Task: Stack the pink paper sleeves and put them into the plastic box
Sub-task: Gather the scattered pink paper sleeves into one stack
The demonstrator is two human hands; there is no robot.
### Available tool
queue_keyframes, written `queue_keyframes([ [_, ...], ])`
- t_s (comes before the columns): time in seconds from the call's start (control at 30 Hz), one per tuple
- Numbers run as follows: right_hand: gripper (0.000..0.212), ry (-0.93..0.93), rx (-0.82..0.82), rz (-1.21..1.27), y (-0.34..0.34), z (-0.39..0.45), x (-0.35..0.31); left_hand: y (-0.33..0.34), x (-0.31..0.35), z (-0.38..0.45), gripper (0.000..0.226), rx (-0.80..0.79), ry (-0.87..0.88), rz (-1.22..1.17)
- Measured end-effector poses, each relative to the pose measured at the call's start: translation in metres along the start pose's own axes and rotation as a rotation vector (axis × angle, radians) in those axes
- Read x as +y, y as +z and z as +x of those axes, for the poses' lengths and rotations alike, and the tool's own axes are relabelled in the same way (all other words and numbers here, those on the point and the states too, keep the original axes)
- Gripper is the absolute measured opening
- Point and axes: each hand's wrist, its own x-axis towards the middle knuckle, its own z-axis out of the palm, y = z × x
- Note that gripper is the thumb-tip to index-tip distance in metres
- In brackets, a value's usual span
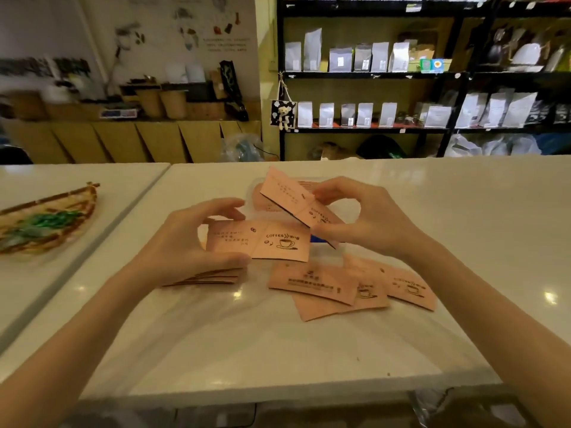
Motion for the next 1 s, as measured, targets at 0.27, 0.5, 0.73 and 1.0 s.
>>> queue_keyframes([
  [0.27, 0.051, -0.179, -0.133, -0.057, 0.058, 0.060, -0.033, -0.030, -0.057, -0.022, 0.077, 0.102, -0.270, -0.044],
  [0.5, 0.050, -0.233, -0.244, -0.152, 0.099, 0.078, -0.041, -0.022, -0.085, -0.026, 0.077, 0.045, -0.321, -0.076],
  [0.73, 0.051, -0.310, -0.308, -0.304, 0.118, 0.071, -0.038, -0.017, -0.096, -0.030, 0.099, -0.007, -0.364, -0.132],
  [1.0, 0.054, -0.357, -0.370, -0.421, 0.118, 0.064, -0.036, -0.019, -0.079, -0.026, 0.088, 0.004, -0.235, 0.156],
])
